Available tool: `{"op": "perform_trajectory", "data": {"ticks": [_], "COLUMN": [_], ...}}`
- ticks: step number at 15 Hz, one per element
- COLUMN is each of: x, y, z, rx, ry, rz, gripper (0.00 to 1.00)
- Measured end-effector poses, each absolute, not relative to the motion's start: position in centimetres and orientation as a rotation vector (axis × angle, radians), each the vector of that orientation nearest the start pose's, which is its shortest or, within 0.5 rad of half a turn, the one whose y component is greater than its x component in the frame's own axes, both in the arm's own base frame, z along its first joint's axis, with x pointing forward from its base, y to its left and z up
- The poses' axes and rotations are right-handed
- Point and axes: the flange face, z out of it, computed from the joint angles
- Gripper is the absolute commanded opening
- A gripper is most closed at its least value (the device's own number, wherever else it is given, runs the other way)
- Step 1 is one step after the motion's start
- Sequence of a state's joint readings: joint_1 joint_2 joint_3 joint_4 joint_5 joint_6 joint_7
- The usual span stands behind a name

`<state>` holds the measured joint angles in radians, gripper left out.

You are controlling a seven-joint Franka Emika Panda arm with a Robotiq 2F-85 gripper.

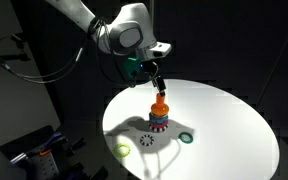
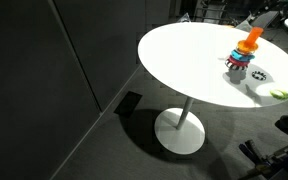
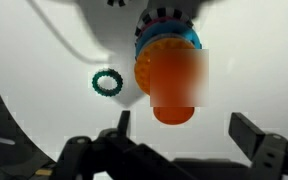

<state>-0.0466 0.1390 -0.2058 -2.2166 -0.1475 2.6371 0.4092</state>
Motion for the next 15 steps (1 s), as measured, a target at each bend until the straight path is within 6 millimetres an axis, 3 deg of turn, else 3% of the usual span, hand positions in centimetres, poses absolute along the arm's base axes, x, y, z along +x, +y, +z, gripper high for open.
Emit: {"op": "perform_trajectory", "data": {"ticks": [15], "x": [49.5], "y": [-14.4], "z": [40.9], "rx": [-3.053], "ry": [0.634], "rz": [-0.020], "gripper": [1.00]}}
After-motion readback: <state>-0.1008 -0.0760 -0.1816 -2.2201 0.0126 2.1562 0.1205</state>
